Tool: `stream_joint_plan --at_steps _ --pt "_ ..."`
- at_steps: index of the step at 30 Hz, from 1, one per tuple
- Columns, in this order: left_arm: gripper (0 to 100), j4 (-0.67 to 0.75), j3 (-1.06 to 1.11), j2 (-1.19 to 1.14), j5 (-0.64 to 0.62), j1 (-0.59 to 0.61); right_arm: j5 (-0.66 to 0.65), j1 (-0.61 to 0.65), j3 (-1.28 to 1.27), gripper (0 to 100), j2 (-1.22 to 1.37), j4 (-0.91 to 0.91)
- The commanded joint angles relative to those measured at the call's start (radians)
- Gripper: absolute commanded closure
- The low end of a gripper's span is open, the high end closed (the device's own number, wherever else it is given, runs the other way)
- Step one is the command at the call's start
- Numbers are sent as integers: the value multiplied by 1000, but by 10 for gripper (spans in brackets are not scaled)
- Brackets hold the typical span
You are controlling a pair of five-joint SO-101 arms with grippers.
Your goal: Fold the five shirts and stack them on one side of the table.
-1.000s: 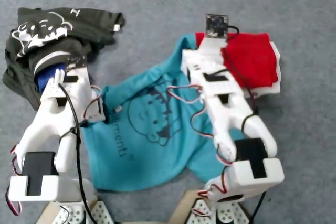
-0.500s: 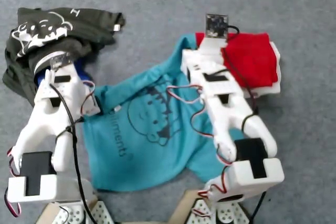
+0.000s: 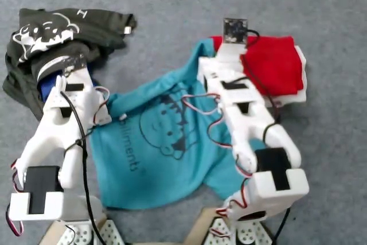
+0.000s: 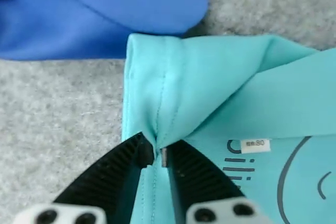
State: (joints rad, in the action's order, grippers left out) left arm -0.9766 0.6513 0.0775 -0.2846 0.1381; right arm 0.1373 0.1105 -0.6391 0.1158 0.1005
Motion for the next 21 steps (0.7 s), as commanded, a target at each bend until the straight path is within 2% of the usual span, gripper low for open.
stream_joint_plan --at_steps 1,4,6,13,21 --pt "973 5 -8 15 -5 -7 -9 -11 25 983 -18 -14" --pt "973 -11 -19 23 2 4 -63 -11 18 982 -90 21" --pt "973 -72 -56 54 28 27 -72 -11 18 975 -170 103" --pt "973 -203 -142 264 124 124 -21 -11 19 835 -481 348" --pt "973 -262 -44 486 186 157 -21 -9 25 832 -854 594"
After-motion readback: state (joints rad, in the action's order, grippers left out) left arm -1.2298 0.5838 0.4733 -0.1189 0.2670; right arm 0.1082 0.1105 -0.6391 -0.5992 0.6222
